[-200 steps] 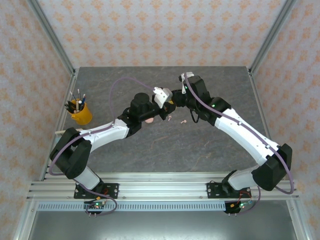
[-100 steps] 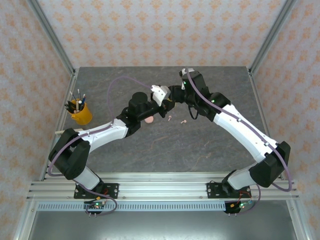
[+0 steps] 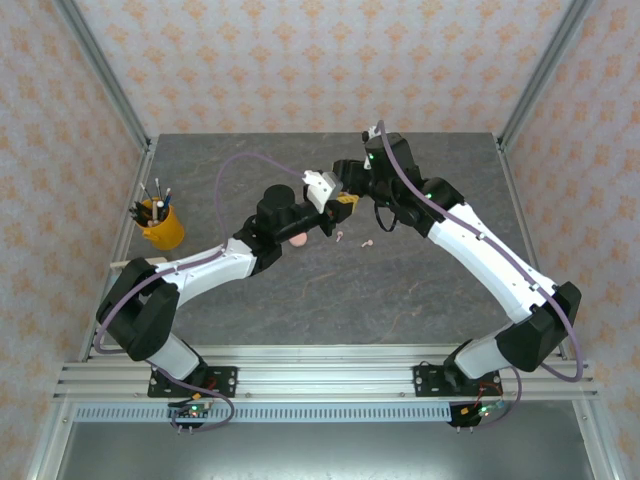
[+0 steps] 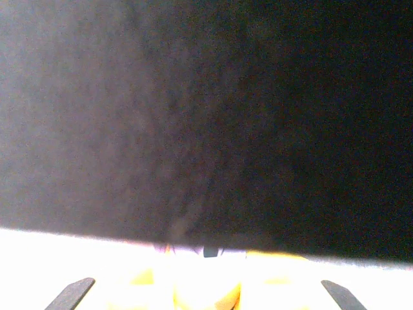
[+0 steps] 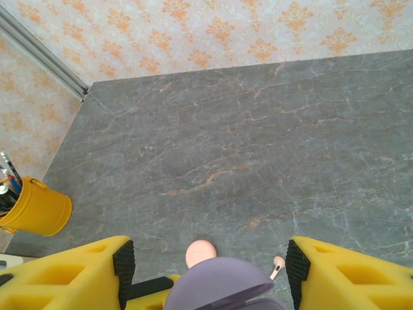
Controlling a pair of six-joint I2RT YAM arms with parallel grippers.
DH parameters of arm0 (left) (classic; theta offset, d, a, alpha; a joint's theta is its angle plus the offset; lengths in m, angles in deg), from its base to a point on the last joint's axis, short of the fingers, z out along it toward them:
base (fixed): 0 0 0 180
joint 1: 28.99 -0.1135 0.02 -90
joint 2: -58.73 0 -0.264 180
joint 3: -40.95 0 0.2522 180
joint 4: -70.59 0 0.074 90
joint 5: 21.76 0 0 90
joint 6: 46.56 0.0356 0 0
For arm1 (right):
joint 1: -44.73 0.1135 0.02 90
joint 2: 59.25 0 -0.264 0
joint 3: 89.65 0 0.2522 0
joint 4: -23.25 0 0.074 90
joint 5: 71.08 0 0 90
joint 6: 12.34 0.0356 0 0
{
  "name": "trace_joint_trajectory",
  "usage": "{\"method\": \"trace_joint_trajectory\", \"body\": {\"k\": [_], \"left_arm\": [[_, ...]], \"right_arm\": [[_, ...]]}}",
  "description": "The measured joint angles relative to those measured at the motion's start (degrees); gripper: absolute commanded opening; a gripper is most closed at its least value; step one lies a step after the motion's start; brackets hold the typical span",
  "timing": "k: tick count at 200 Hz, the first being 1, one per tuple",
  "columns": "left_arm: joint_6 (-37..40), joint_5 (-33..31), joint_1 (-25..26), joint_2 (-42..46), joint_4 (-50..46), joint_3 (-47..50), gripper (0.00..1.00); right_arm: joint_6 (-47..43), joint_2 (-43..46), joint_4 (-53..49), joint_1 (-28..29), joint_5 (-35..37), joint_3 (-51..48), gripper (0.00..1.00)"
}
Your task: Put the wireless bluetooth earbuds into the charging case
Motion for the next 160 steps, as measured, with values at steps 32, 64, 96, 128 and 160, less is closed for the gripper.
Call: {"method": "trace_joint_trajectory", "body": {"k": [32,64,96,128,160], "left_arm": [[0.00,0.44,0.00,0.02,0.07,0.00,0.00],[0.02,0.42,0.02,0.02,0.07,0.28,0.00],[0.07,0.15,0.02,0.04,-0.07,1.01,0.00],[0.07,-0.68,0.00,0.31,-0.39,1.57,0.00],[0.07,-0.72,0.00,0.31,-0.39,1.57,0.00]], "right_arm": [[1.01,0.00,0.00,-0.44,-0.37,0.26,0.65],[2.80,0.13,0.39,-1.66,-0.79,0.26,0.65],[5.62,1.79,-0.87,-3.48,-1.46,0.26,0.65],[8.90,4.39,-4.74,-3.74,-4.48,0.31,0.64],[12.24,5.55,-6.93,-3.74,-8.61,0.11,0.63]]}}
